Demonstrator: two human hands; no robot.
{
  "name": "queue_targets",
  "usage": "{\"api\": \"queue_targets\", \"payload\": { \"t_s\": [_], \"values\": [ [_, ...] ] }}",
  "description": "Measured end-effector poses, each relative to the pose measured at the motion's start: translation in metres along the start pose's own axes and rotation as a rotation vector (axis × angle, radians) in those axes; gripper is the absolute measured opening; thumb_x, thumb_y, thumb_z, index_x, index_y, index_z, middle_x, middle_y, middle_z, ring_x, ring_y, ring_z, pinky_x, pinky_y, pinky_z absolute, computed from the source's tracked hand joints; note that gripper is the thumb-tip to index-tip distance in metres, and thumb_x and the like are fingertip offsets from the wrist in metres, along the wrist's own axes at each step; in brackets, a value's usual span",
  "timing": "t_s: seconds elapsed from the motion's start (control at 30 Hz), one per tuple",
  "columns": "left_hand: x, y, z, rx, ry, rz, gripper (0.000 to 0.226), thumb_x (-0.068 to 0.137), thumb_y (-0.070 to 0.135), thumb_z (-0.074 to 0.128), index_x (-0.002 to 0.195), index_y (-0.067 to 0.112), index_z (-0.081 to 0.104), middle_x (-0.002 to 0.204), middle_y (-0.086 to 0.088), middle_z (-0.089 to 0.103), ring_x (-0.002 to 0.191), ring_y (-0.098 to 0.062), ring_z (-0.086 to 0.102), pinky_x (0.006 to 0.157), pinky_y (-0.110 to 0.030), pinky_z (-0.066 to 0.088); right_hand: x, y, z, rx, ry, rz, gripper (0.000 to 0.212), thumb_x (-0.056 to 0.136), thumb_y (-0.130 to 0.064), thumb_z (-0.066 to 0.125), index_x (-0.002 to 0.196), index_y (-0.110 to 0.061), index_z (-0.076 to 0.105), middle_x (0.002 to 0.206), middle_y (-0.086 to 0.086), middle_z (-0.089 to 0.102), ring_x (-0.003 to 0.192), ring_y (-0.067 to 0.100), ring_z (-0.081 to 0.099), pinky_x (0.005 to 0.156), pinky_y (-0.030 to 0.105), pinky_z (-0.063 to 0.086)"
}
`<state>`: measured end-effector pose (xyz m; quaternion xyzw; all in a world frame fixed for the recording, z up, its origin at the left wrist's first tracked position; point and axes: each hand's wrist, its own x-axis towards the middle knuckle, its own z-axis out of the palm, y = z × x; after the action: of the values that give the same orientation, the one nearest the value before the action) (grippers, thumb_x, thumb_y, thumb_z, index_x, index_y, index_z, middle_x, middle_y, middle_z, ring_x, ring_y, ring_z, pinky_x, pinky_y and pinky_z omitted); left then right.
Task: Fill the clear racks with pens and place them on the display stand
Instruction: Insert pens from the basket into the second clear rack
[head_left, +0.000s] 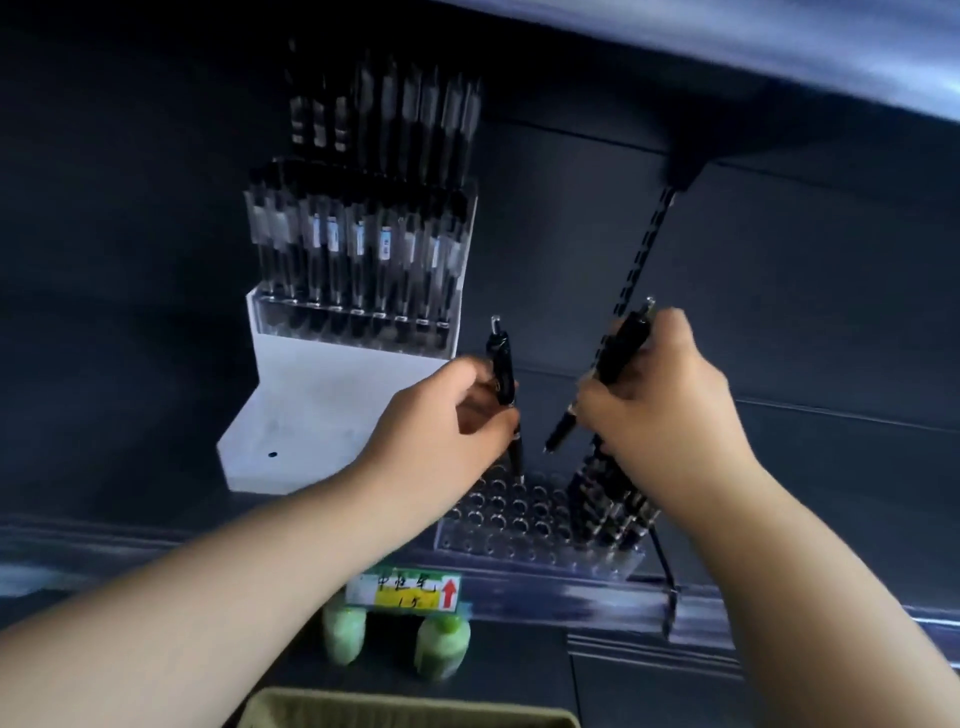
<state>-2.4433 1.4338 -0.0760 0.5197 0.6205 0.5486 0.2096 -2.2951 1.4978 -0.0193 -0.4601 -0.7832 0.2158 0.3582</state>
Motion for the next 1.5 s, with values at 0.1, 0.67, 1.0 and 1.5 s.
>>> {"api": "queue_targets", "payload": {
  "t_s": [0.1, 0.67, 1.0, 1.5],
  "values": [
    [0.015, -0.006, 0.009, 0.003, -0.016, 0.029, 0.013, 0.081, 0.02, 0.07, 0.086, 0.028, 0.061, 0.082, 0.016, 0.068, 0.075, 0.001, 0.064, 0.071, -0.014, 0.051, 0.019, 0.011, -0.005, -0.04, 0.002, 0.02, 0.016, 0.084, -0.019, 0.054, 0.085, -0.024, 0.038, 0.075, 0.0, 0.066, 0.058, 0.021, 0.063, 0.05, 0.03, 0.05],
    [-0.013, -0.022, 0.012, 0.073, 0.001, -0.04, 0.026, 0.077, 0.015, 0.072, 0.086, 0.035, 0.058, 0.082, 0.023, 0.07, 0.077, 0.008, 0.065, 0.07, 0.002, 0.04, 0.04, 0.042, 0.001, -0.266, -0.052, 0.019, 0.005, 0.086, -0.021, 0.057, 0.091, -0.021, 0.058, 0.073, -0.006, 0.06, 0.063, 0.008, 0.055, 0.054, 0.022, 0.044],
    [-0.014, -0.018, 0.006, 0.085, 0.055, -0.064, 0.028, 0.078, 0.015, 0.071, 0.089, 0.038, 0.059, 0.083, 0.023, 0.07, 0.079, 0.008, 0.065, 0.067, 0.003, 0.039, 0.034, 0.032, 0.005, -0.369, -0.143, -0.047, 0.015, 0.088, -0.023, 0.051, 0.097, -0.019, 0.062, 0.086, 0.001, 0.065, 0.084, 0.025, 0.057, 0.076, 0.037, 0.05],
    [-0.014, -0.01, 0.006, 0.057, 0.065, -0.083, 0.024, 0.08, 0.018, 0.069, 0.091, 0.036, 0.057, 0.087, 0.025, 0.07, 0.083, 0.01, 0.064, 0.072, 0.001, 0.042, 0.035, 0.036, 0.006, -0.554, -0.163, 0.005, 0.014, 0.085, -0.04, 0.061, 0.091, -0.033, 0.072, 0.108, -0.003, 0.06, 0.108, 0.022, 0.044, 0.082, 0.03, 0.034]
  ]
}}
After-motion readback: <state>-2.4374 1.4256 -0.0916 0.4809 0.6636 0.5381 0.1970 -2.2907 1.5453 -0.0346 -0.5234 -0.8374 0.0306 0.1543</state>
